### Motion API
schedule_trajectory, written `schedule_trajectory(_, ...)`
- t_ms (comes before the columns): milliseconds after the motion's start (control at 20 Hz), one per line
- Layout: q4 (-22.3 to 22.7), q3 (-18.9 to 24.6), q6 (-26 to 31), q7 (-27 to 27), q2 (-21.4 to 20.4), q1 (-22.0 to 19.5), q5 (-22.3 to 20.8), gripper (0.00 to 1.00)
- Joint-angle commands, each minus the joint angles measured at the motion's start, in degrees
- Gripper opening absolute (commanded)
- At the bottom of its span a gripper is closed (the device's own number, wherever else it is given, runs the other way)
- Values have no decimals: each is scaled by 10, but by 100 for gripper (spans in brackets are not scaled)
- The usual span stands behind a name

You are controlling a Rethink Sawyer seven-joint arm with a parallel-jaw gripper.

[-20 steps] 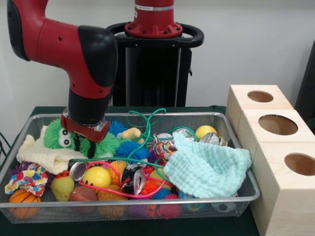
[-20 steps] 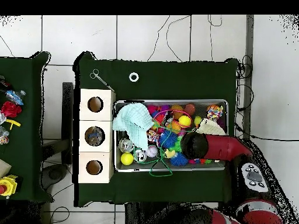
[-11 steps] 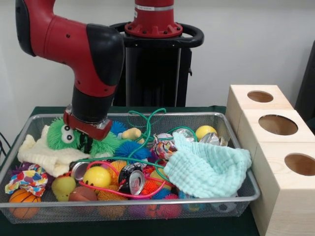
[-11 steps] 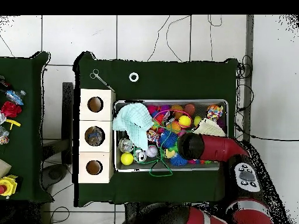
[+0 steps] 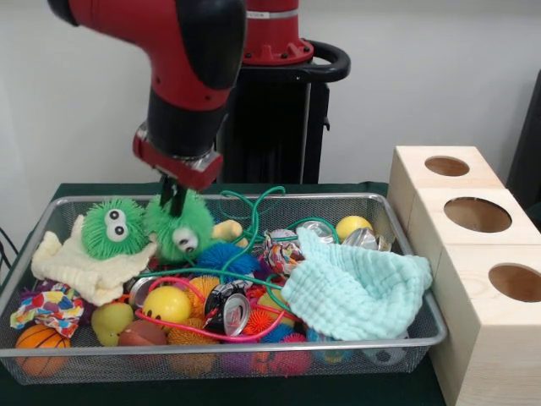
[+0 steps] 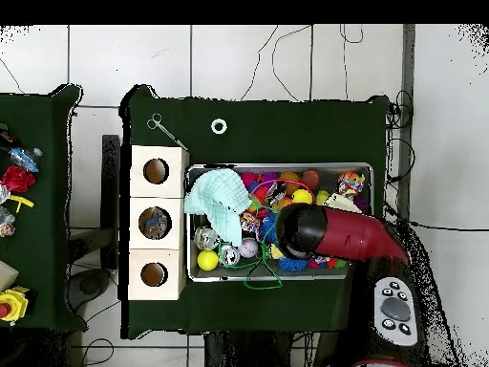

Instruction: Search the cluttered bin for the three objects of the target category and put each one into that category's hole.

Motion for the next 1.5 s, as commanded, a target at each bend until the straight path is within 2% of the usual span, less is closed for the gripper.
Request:
schedule_trajectory(50, -28, -12, 169, 184, -57, 60, 91, 0)
schedule_trajectory(250, -72, -29, 199, 231, -36, 95, 123, 0)
schedule_trajectory(400, -78, -40, 190, 242, -24, 109, 136, 0)
schedule_trajectory(700, -62, -52, 144, 236, -13, 109, 147, 0)
schedule_trajectory(1050, -44, -43, 88, 242, -8, 109, 158, 0)
schedule_trajectory(1100, -42, -40, 81, 235, -9, 109, 160, 100)
schedule_trajectory(1250, -42, -40, 78, 234, -9, 108, 161, 100)
schedule_trajectory(1500, -16, -37, 63, 209, -18, 98, 163, 100)
